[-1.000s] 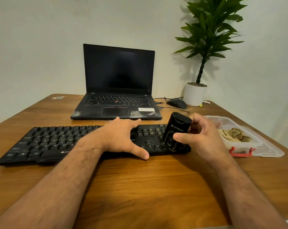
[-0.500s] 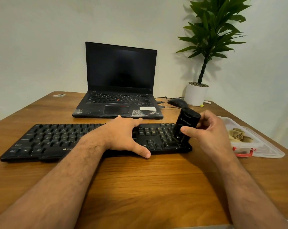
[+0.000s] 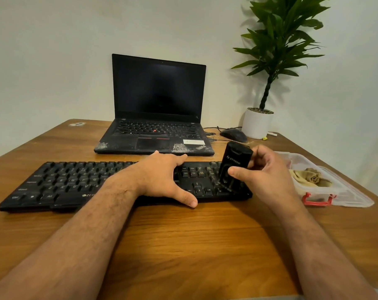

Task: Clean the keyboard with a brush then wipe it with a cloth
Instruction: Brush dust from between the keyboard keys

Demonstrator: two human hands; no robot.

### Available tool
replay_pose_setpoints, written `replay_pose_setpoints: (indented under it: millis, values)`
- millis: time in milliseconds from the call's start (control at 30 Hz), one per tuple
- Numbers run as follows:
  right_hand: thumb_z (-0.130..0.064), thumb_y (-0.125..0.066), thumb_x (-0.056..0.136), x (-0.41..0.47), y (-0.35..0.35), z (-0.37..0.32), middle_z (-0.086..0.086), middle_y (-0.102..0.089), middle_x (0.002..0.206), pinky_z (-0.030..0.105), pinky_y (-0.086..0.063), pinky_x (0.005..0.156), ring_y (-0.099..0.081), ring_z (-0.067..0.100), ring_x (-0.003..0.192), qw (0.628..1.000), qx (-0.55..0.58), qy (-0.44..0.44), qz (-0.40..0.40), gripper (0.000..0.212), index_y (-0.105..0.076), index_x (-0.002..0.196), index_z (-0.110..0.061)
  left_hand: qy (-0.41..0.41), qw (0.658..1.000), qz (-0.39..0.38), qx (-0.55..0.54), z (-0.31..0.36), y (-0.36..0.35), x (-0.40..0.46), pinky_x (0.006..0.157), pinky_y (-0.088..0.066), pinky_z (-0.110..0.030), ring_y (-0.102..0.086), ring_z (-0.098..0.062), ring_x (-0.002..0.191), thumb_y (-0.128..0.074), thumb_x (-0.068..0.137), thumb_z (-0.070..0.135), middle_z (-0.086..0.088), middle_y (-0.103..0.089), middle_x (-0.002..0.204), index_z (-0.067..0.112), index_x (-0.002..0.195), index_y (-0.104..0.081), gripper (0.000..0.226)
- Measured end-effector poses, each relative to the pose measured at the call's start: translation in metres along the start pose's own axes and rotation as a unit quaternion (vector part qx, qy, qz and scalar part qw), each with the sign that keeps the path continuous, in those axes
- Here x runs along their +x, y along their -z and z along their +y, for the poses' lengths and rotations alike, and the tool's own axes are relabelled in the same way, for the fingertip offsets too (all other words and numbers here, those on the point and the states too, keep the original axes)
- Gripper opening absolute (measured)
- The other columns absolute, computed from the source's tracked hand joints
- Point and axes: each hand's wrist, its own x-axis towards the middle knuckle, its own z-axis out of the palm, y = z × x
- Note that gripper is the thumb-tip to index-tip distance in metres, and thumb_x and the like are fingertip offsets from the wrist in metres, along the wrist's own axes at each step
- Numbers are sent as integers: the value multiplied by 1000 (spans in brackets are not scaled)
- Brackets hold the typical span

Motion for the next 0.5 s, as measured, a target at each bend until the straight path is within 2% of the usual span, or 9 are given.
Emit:
replay_pose_setpoints:
  millis: [67,200,300,367,500]
  values:
    - [-17,-84,78,6,0,-1,-10,-67,83,15,-46,61,-65,-2,73,999,-17,-11,43,30,-59,91,-27,4,1000,1,0,1,0,-1,124,-5,-52,-21,-22,150,-63,34,97,14,-31,159,34,157,-16,147]
    - [-8,-84,75,18,-3,-6,-4,-73,80,32,-56,74,-72,9,81,997,26,-22,-68,29,-66,95,-18,4,1000,1,1,11,5,-9,125,-8,-46,-23,-19,149,-71,45,85,11,-31,160,31,158,-16,136]
    - [-10,-84,76,39,-10,-7,-6,-74,89,33,-55,76,-71,12,90,999,18,-30,-30,30,-66,97,-21,2,1000,-2,9,12,6,-9,124,-5,-45,-24,-17,148,-72,50,82,10,-29,160,30,158,-16,133]
    - [-11,-84,76,51,-14,-5,-5,-75,93,42,-59,85,-72,16,94,998,50,-42,-20,30,-68,98,-22,-1,1000,-2,14,11,6,-8,124,-4,-45,-26,-16,148,-71,49,85,10,-29,161,30,158,-15,134]
    - [-11,-82,80,59,-17,10,-8,-77,99,45,-57,92,-72,11,95,996,61,-64,-34,35,-68,108,-27,1,1000,-7,18,12,6,-9,124,-15,-45,-27,-18,146,-68,44,85,10,-29,160,30,158,-14,138]
